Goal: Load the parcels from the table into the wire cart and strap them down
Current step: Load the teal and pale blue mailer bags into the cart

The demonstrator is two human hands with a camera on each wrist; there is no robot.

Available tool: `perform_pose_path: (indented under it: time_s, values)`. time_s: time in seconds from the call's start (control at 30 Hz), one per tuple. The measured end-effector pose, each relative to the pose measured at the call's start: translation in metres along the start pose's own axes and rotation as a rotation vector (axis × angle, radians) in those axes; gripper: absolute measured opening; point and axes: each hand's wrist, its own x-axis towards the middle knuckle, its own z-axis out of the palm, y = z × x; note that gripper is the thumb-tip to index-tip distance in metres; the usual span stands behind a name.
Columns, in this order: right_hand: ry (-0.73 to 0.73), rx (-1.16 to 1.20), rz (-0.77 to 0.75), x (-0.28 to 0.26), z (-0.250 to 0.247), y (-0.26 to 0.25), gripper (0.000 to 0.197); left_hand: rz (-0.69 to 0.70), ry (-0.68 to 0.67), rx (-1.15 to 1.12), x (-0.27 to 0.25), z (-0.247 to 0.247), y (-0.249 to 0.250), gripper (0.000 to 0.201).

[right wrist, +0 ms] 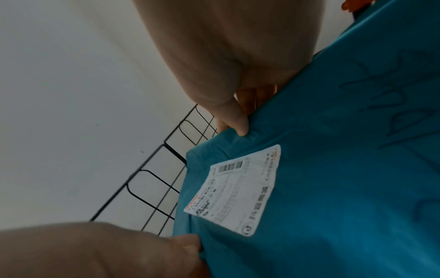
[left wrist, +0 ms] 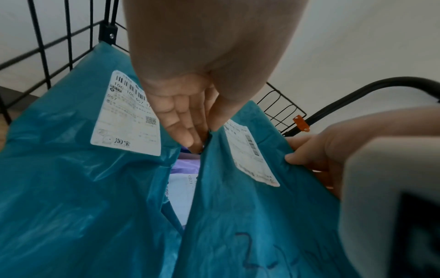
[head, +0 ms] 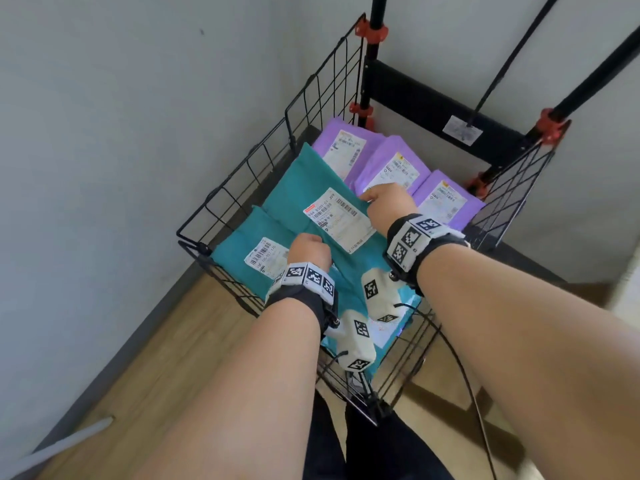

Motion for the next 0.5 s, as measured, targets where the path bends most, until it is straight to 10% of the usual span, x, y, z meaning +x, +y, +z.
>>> perform_pose_path:
  time_s: [0.27, 0.5]
  values:
    - [-0.016, 0.061, 0.063, 0.041, 0.042, -0.014, 0.054, 0.082, 0.03, 0.431, -0.014, -0.042, 0.011, 0.022]
    - [-0.063, -0.048, -0.026, 0.052, 0.07, -0.017, 0.069, -0.135, 0.033, 0.74, 0.006, -0.063, -0.002, 0.044]
